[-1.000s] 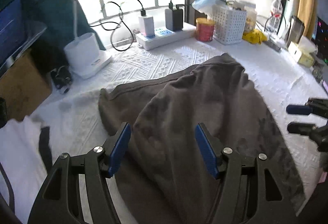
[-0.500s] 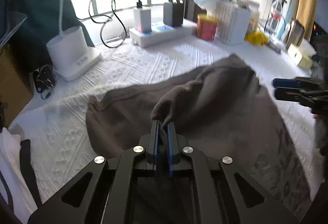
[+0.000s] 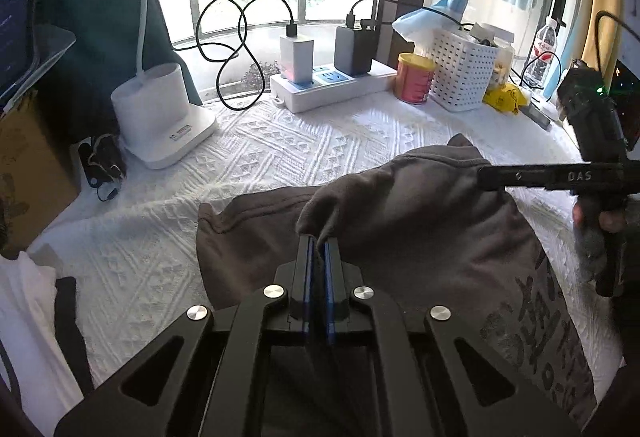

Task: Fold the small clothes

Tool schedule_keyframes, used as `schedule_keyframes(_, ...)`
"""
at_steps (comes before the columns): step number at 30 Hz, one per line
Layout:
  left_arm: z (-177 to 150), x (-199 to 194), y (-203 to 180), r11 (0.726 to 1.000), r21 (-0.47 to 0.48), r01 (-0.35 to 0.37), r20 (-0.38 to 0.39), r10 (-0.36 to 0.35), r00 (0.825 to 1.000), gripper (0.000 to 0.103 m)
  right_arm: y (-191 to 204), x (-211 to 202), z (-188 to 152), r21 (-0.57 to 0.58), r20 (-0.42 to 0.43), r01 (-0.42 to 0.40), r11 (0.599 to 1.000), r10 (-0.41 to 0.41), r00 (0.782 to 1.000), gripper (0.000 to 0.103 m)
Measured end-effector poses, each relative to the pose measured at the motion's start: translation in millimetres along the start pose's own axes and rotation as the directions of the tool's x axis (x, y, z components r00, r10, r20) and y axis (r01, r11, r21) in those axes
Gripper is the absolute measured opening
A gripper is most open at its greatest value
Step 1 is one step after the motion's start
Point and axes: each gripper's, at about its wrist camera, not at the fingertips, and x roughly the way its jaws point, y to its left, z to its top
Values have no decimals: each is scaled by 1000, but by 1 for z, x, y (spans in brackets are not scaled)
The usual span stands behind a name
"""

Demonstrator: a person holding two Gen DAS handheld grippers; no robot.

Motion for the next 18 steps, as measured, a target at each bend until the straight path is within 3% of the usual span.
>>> schedule_keyframes(3,0,1,0,1000,0,1,0,-1,1000,4,3,4,0,-5,3,-3,1000,3,1000,46)
schedule_keyframes(4,1,2,0,1000,-1,2,-2,-2,1000,4,5,5,1,-12,3,-4,1000,4,1000,35)
schedule_keyframes(8,2,3,0,1000,-2,10,0,-10,1000,4,10,7,5,-40,18,12,999,-11,1000,22)
schedule_keyframes(18,7,-5,3,1000,-6,4,23,-4,1000,4,30,7,18,-140,75,69,988,-59,995,19)
